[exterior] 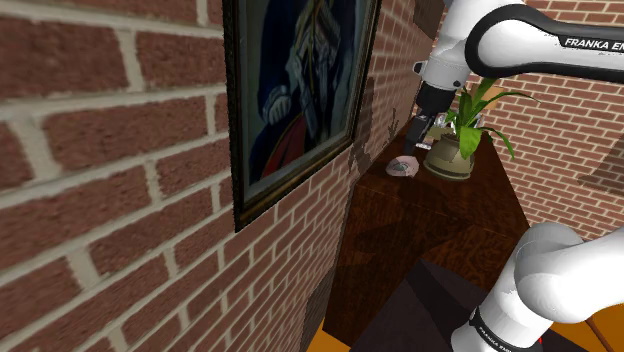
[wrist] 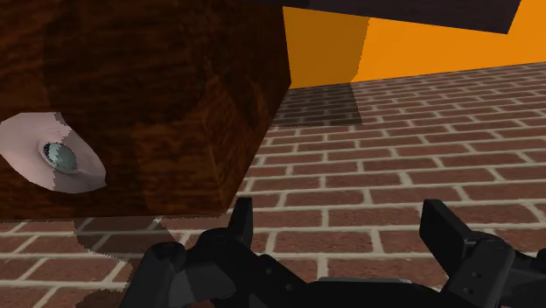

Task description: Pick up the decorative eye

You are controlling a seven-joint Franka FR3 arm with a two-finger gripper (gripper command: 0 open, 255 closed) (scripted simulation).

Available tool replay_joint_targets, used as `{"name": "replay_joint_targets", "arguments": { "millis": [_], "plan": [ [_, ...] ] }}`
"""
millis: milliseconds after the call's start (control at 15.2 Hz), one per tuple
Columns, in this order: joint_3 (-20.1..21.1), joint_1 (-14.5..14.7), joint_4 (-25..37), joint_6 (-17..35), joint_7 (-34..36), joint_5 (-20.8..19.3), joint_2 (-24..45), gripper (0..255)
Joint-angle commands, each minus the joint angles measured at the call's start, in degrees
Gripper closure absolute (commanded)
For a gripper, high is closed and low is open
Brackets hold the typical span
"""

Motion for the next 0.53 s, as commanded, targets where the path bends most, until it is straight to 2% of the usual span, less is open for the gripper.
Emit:
{"name": "replay_joint_targets", "arguments": {
  "millis": [0,462],
  "plan": [
    [0.0,0.0,0.0,0.0,0.0,0.0,0.0,0],
    [-12.5,-0.4,2.9,2.4,-15.5,-1.5,6.4,0]
  ]
}}
